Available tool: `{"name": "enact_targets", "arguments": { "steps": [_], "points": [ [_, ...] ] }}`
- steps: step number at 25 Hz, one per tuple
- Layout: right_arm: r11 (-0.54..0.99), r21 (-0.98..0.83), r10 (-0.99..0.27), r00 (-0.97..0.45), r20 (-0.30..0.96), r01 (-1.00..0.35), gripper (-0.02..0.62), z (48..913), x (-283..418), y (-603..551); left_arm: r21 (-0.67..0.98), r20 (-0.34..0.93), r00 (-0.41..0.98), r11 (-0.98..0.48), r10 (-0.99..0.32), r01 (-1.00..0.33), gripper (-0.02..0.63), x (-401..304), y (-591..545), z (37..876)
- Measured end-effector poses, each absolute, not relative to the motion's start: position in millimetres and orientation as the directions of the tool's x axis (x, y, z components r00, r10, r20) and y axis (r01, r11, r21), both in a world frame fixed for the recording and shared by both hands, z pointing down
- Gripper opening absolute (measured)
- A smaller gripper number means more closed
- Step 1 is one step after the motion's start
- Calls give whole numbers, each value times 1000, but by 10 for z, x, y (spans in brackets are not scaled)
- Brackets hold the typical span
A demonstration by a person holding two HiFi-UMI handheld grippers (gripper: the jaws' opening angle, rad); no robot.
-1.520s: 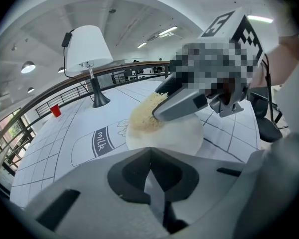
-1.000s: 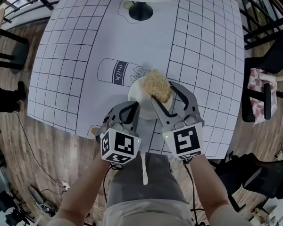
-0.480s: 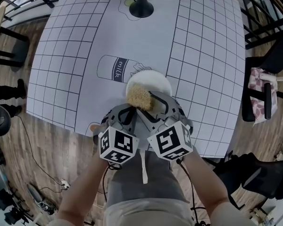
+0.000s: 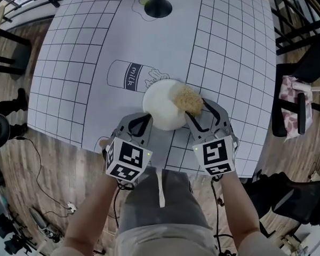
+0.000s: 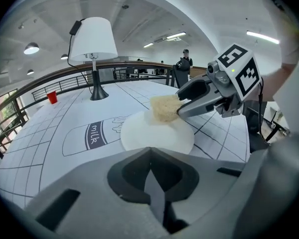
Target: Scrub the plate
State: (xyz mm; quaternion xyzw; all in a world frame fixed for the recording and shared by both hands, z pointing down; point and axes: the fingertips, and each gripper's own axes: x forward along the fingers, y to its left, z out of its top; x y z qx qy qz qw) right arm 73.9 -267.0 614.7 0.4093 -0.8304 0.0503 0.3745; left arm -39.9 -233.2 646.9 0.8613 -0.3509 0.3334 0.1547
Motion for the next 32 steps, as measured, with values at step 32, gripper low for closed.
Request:
{"name": "enact_targets", "arguments": {
  "steps": [32],
  "points": [
    [617, 235, -636, -300, 710, -751, 224, 6134, 902, -2333, 59, 659, 522, -654, -542, -754, 14, -428, -2439, 6467]
  ]
}}
